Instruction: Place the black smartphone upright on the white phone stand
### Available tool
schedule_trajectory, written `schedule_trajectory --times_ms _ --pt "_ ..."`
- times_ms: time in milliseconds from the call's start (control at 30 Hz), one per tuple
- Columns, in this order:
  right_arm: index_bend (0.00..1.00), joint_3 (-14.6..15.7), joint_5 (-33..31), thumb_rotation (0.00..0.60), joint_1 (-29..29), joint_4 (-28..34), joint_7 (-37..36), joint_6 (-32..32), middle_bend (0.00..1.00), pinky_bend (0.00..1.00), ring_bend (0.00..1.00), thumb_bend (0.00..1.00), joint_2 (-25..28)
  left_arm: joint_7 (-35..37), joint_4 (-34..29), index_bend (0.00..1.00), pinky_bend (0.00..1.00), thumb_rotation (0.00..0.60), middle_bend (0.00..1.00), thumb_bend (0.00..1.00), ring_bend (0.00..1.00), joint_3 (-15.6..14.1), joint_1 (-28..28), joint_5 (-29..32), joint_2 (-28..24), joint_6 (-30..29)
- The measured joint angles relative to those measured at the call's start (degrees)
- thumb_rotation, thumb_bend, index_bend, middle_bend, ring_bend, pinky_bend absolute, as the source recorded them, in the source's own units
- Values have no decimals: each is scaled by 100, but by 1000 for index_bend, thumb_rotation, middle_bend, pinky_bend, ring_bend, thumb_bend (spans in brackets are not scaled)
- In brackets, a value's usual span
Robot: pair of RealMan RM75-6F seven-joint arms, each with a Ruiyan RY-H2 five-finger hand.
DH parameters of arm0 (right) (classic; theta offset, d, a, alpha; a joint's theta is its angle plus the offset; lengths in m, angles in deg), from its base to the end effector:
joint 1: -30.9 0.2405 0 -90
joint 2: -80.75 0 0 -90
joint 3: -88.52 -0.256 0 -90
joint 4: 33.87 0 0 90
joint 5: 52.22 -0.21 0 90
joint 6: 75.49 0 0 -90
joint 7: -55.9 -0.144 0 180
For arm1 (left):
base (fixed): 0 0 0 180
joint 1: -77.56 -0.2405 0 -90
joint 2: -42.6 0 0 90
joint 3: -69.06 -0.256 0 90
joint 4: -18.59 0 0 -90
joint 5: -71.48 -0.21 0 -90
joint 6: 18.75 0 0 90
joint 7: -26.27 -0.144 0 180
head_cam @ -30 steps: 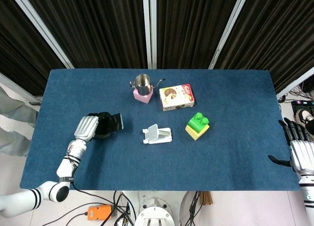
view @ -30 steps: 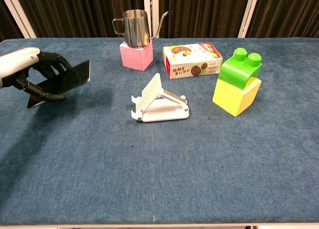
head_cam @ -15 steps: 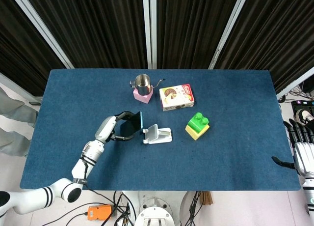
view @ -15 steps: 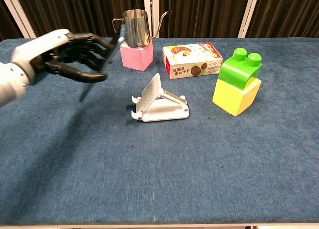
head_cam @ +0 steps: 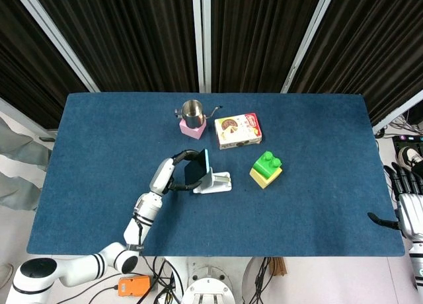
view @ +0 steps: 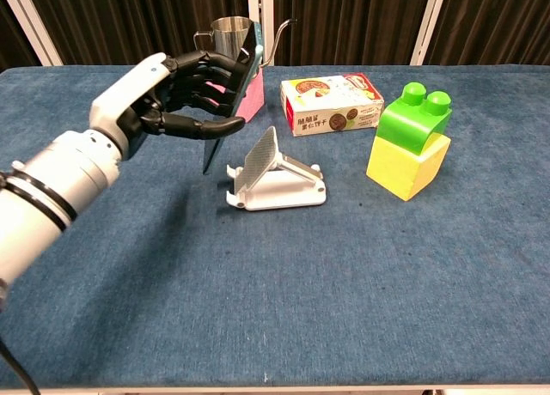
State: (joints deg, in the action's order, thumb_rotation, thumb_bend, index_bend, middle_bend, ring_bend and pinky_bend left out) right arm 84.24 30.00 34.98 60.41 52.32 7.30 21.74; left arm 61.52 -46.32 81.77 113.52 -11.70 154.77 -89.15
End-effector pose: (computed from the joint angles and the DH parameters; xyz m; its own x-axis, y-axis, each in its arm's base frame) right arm -0.3214 -0.1816 0.1869 0.3797 -0.0151 0.9250 -0.9226 0.0669 0.3798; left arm -0.1198 0.3110 -0.0807 -0.4710 0.3277 0.8190 0.7863 -0.2649 0.5582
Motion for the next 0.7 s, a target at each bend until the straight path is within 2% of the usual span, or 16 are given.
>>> schedule_trajectory --times_ms 467,700 --pt "0 1 -7 600 -5 -146 -118 -48 64 107 0 90 -63 -156 702 390 280 600 436 121 295 15 41 3 804 -287" --pt "0 -2 -11 600 2 -203 -160 -79 64 107 0 90 -93 -197 893 390 264 600 424 120 282 86 73 49 1044 -333"
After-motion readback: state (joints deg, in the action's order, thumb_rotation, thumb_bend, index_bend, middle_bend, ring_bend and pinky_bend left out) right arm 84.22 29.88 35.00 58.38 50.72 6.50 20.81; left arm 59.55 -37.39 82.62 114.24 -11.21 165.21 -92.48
